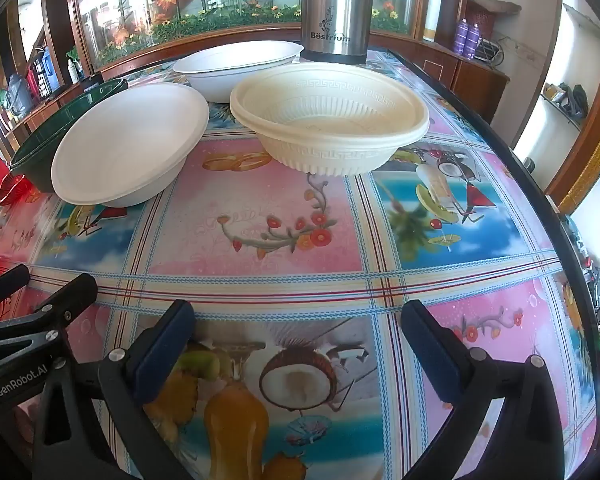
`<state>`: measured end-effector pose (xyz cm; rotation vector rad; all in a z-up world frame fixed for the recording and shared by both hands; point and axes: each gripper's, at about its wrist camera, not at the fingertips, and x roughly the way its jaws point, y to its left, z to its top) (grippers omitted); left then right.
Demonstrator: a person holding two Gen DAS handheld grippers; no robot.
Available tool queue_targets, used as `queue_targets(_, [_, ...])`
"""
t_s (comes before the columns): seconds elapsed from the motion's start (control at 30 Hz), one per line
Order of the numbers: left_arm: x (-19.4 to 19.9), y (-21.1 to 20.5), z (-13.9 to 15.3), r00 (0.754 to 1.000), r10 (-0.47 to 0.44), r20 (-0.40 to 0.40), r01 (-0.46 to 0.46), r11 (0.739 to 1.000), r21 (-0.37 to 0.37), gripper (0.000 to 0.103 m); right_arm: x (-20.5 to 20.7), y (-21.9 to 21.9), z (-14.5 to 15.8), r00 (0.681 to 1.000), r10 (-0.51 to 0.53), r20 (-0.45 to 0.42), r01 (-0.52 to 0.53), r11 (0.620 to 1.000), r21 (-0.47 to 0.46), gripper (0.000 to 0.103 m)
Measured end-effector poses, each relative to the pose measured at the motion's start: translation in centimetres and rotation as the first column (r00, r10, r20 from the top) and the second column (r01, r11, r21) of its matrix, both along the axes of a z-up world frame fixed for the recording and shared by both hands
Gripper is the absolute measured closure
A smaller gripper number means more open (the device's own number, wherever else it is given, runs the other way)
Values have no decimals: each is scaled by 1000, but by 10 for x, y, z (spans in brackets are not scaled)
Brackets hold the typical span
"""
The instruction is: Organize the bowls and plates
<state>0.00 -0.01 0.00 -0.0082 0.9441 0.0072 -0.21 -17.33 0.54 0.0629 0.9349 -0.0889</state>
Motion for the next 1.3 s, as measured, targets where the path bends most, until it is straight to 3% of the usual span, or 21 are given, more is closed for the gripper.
queue_targets(1.3, [0, -1, -1, 1000, 24, -1, -24, 1000, -1, 0, 0, 0, 0, 1000, 0, 0, 0, 1000, 0, 0])
